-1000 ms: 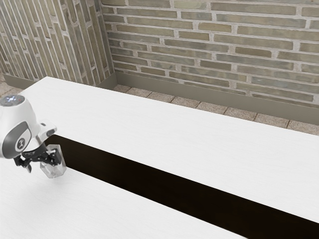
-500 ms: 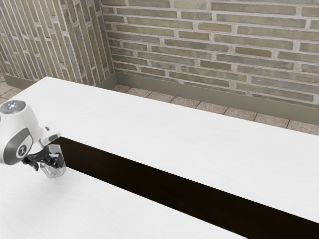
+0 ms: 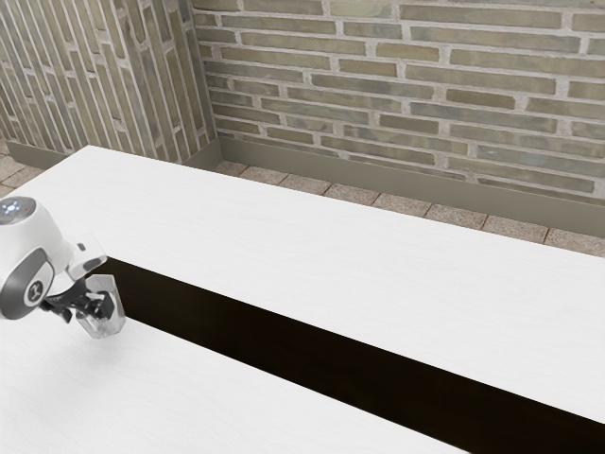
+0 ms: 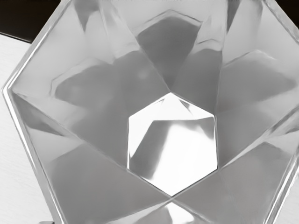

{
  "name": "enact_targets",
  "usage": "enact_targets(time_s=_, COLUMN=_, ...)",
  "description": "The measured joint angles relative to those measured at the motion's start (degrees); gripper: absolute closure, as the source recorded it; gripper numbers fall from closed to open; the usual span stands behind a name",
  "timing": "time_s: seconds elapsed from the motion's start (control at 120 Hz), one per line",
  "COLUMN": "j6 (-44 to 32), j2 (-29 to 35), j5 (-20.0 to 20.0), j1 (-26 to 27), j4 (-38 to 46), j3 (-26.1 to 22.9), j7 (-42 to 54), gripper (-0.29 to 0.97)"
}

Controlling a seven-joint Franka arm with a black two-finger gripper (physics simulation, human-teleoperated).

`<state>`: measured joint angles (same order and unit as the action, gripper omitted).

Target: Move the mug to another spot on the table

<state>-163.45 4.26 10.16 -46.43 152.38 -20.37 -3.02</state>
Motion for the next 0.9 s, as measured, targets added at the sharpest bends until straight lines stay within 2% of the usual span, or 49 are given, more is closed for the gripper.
enact_targets(time_s=0.258, j6=-1.15, j2=-0.77, j5=-0.62, j1=0.01, j4=0.04, j3=-0.02, j7=1.01, gripper=0.23)
enact_targets(time_s=0.492, j6=-1.44, j2=-1.12, j5=-1.84, j1=0.04, j4=0.13, j3=-0.02, j7=1.57, gripper=0.33)
enact_targets(time_s=0.65, j6=-1.47, j2=-1.12, j5=-2.13, j1=0.11, j4=0.13, j3=-0.1, j7=1.77, gripper=0.45)
enact_targets(time_s=0.9, j6=-1.5, j2=-1.06, j5=-2.18, j1=0.04, j4=-0.06, j3=-0.14, j7=1.85, gripper=0.53)
